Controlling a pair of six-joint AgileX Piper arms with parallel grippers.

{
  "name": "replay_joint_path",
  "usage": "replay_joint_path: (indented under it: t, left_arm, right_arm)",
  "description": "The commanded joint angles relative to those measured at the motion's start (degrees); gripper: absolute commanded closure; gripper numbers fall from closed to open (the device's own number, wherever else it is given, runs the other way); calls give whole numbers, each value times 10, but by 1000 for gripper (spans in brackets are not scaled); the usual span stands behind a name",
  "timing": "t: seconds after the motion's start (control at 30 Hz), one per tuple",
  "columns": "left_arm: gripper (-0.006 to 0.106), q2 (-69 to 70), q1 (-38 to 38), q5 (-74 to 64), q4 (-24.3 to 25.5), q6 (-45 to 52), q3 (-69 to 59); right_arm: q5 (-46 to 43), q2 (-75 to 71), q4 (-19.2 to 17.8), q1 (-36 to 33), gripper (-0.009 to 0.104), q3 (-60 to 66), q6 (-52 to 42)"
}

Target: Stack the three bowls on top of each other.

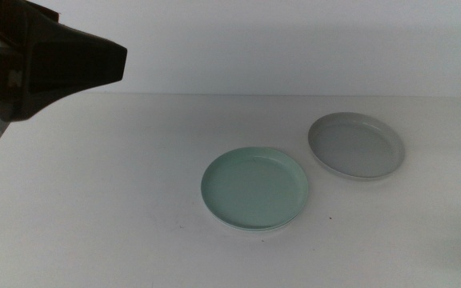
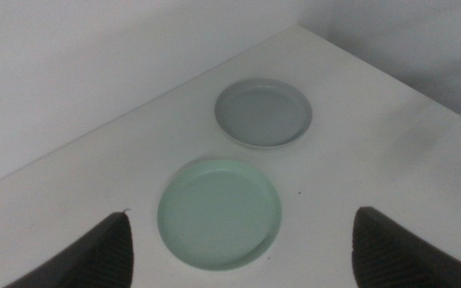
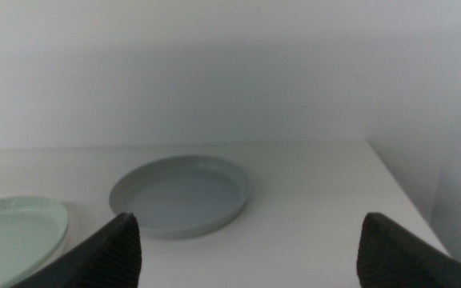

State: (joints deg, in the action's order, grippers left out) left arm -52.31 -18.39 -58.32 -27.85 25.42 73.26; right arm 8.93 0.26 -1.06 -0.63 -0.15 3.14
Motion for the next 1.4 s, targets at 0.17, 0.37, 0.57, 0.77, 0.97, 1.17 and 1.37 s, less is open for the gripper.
replay_joint_path:
  t: [0.17,0.37,0.57,0.77,0.97,1.17,1.37]
  left_arm:
    - [7,2,1,7,-5,-1,0]
    - [7,1,1,7,-5,-1,0]
    - [7,1,1,7,-5,-1,0]
    - [7,1,1,7,-5,-1,0]
    - [7,1,1,7,-5,-1,0]
    - [7,1,1,7,-5,-1,0]
    - [7,1,1,7,-5,-1,0]
  right_arm:
    - [-59,5,-13,1,12,-16,10]
    - [73,193,-13,1,12,-208,18]
    - [318,387,3,1,12,-417,18]
    - [261,501,19,1,12,-497,22]
    - [269,564,38,1,12,-529,12]
    - [360,687,59,1,12,-649,-12]
    - [425,851,59,1,12,-784,-31]
